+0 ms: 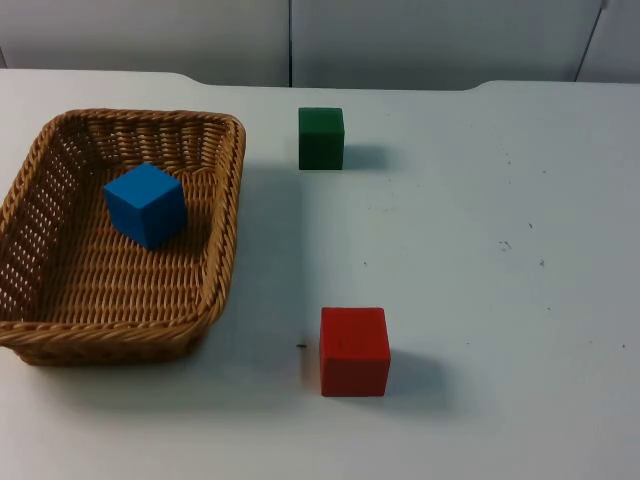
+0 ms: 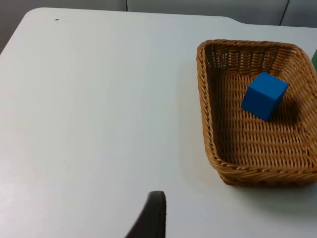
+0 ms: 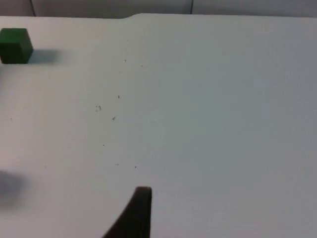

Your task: Pick up the basket with the left hand and place the blue cube into the basket with the right hand.

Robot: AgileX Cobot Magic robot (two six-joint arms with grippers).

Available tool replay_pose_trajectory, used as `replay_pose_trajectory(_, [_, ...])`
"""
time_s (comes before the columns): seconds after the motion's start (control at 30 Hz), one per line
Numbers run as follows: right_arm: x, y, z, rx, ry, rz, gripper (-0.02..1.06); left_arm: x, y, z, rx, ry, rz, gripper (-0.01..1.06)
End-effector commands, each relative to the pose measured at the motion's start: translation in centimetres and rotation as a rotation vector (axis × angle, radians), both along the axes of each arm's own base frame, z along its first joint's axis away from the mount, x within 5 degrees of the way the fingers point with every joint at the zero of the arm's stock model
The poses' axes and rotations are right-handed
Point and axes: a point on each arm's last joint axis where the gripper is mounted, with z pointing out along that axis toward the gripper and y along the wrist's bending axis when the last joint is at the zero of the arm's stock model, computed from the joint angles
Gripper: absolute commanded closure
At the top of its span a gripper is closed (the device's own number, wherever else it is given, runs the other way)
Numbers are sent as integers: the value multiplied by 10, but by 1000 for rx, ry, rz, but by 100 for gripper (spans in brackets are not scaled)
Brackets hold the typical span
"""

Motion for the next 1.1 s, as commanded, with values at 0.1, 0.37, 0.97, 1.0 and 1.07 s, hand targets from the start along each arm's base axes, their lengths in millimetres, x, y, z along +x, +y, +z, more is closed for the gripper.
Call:
replay_pose_trajectory(0.1, [1, 0, -2, -6, -6, -40, 9, 0, 0, 0, -5, -11, 5, 21])
replay_pose_trajectory(0.37, [1, 1, -2, -5, -6, -39, 9, 0, 0, 0, -5, -11, 5, 21])
replay_pose_trajectory(0.97, [1, 1, -2, -5, -6, -39, 9, 0, 0, 0, 0, -11, 4, 21])
replay_pose_trajectory(1.0, [1, 1, -2, -5, -6, -39, 9, 0, 0, 0, 0, -11, 4, 21])
replay_pose_trajectory(1.07, [1, 1, -2, -5, -6, -39, 9, 0, 0, 0, 0, -11, 4, 21])
